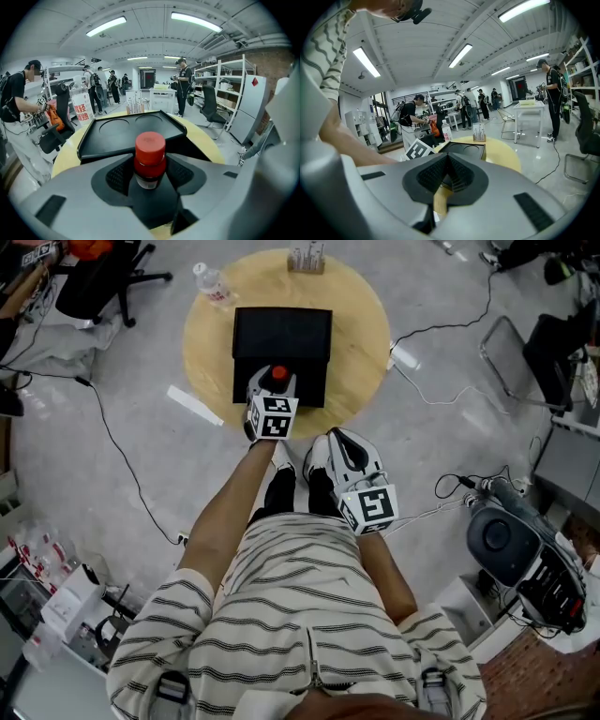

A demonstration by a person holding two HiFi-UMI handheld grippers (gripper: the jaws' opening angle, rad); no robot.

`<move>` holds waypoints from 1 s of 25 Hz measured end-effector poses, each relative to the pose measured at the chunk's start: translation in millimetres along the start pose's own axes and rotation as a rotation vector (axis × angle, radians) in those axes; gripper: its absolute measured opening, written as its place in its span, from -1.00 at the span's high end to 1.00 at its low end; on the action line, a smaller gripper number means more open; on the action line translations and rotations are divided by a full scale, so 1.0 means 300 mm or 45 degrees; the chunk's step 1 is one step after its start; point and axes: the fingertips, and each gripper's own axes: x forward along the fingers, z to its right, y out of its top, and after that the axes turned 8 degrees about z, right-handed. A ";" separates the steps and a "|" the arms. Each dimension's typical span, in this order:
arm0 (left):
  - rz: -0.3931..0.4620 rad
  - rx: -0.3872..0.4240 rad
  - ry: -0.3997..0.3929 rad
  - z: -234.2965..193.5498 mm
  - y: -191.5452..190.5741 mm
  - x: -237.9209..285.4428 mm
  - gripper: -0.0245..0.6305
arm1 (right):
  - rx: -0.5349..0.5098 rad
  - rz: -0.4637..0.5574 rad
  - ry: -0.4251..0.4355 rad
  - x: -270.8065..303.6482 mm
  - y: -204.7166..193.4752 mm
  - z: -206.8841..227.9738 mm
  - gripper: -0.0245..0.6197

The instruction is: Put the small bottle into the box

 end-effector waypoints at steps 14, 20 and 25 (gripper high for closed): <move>-0.031 0.000 0.011 -0.011 -0.021 0.019 0.23 | 0.002 -0.004 -0.014 -0.007 -0.008 0.005 0.87; -0.031 0.012 0.011 -0.001 -0.037 -0.010 0.23 | -0.002 0.009 -0.011 -0.029 -0.003 -0.021 0.87; -0.007 0.012 0.016 -0.014 -0.029 -0.036 0.23 | -0.008 0.009 0.001 -0.034 -0.007 -0.057 0.87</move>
